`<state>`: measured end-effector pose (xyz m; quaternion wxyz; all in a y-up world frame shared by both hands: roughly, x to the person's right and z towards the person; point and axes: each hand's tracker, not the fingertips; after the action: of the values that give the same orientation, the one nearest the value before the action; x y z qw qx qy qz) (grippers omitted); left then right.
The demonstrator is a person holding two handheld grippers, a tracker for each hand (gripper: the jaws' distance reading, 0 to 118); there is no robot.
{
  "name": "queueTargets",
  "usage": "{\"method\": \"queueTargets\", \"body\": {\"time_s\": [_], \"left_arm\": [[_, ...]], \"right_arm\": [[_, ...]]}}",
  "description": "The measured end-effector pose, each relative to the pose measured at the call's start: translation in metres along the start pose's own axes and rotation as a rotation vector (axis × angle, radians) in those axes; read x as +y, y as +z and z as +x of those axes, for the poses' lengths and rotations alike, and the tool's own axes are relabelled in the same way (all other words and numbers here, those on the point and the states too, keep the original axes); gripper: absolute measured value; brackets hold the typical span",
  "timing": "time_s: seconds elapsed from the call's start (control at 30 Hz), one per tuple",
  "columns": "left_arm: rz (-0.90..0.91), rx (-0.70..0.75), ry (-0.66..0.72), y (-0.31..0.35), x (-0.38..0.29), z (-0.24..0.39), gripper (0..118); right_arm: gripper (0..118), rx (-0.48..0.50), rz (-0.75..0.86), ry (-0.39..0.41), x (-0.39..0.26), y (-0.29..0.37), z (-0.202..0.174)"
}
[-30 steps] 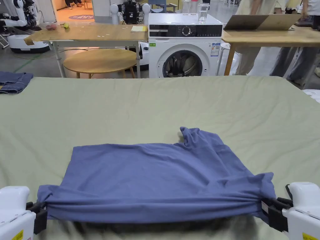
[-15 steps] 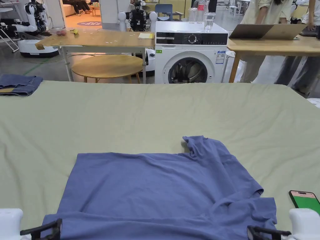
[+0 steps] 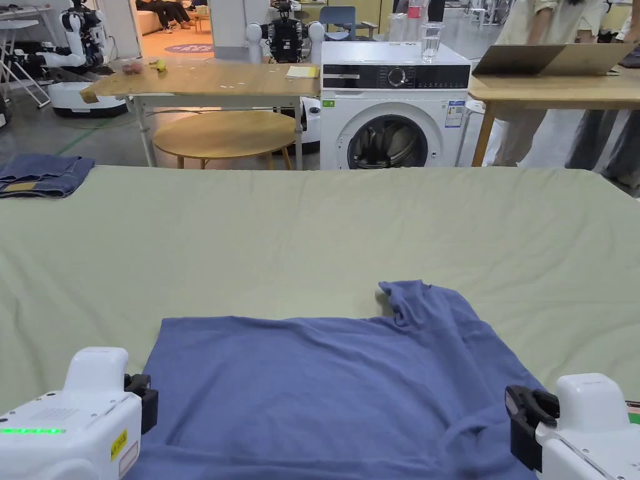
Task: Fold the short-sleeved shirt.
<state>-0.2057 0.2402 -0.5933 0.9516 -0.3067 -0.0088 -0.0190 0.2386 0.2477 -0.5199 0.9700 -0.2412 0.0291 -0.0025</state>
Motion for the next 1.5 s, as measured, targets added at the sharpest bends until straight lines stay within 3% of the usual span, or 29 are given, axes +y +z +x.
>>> {"method": "queueTargets", "body": {"time_s": [0.2,0.23,0.27,0.3,0.33,0.43,0.53,0.57,0.6,0.63,0.67,0.7,0.73,0.77,0.87,0.9,0.93,0.97,1.0,1.03,1.07,1.2,1.5], "left_arm": [[-0.064,0.021,-0.025,-0.096,0.061,-0.011,0],[-0.072,0.031,-0.025,-0.114,0.07,-0.013,5],[-0.095,0.052,-0.027,-0.133,0.077,-0.016,34],[-0.123,0.052,-0.022,-0.149,0.082,-0.018,80],[-0.162,0.046,-0.021,-0.17,0.086,-0.02,112],[-0.217,0.09,-0.074,-0.213,0.088,-0.019,117],[-0.301,0.097,-0.15,-0.243,0.079,-0.011,116],[-0.323,0.088,-0.165,-0.25,0.075,-0.009,113],[-0.345,0.067,-0.172,-0.253,0.072,-0.008,109],[-0.346,0.008,-0.143,-0.249,0.074,-0.008,98],[-0.324,-0.043,-0.101,-0.242,0.078,-0.01,82],[-0.314,-0.068,-0.087,-0.235,0.081,-0.009,63],[-0.293,-0.06,-0.114,-0.227,0.083,-0.005,29],[-0.269,-0.051,-0.149,-0.22,0.086,-0.002,2],[-0.23,-0.032,-0.183,-0.203,0.089,0.007,1],[-0.23,-0.034,-0.182,-0.203,0.091,0.006,1],[-0.23,-0.037,-0.183,-0.2,0.092,0.006,1],[-0.228,-0.036,-0.185,-0.197,0.093,0.007,1],[-0.226,-0.034,-0.184,-0.195,0.093,0.007,1],[-0.225,-0.035,-0.18,-0.196,0.094,0.004,1],[-0.222,-0.036,-0.176,-0.195,0.095,0.003,1],[-0.19,-0.041,-0.144,-0.175,0.099,-0.001,1],[0.074,-0.128,-0.099,-0.021,0.099,-0.019,1]], "right_arm": [[0,-0.02,-0.052,-0.01,0.013,-0.047,0.015],[0,-0.023,-0.061,-0.011,0.017,-0.055,0.019],[0,-0.026,-0.065,-0.011,0.021,-0.063,0.023],[0,-0.027,-0.073,-0.012,0.025,-0.071,0.025],[0,-0.032,-0.081,-0.011,0.029,-0.08,0.03],[0,-0.052,-0.106,-0.021,0.043,-0.11,0.045],[0,-0.064,-0.16,-0.005,0.055,-0.144,0.06],[12,-0.069,-0.17,0.004,0.059,-0.159,0.064],[39,-0.075,-0.2,0.015,0.062,-0.172,0.067],[85,-0.082,-0.258,0.028,0.065,-0.191,0.071],[109,-0.101,-0.301,0.043,0.066,-0.211,0.075],[115,-0.105,-0.312,0.06,0.067,-0.226,0.078],[115,-0.112,-0.312,0.067,0.067,-0.243,0.081],[115,-0.134,-0.337,0.075,0.066,-0.26,0.084],[114,-0.172,-0.404,0.064,0.057,-0.301,0.094],[103,-0.176,-0.442,0.055,0.053,-0.307,0.096],[75,-0.167,-0.492,0.047,0.049,-0.312,0.095],[65,-0.097,-0.503,0.007,0.046,-0.309,0.093],[54,-0.128,-0.438,0.012,0.048,-0.299,0.087],[19,-0.106,-0.434,0.017,0.05,-0.295,0.083],[0,-0.054,-0.435,-0.034,0.051,-0.292,0.083],[0,-0.065,-0.402,-0.043,0.059,-0.26,0.084],[0,-0.001,-0.033,-0.046,0.106,-0.073,0.081]]}}
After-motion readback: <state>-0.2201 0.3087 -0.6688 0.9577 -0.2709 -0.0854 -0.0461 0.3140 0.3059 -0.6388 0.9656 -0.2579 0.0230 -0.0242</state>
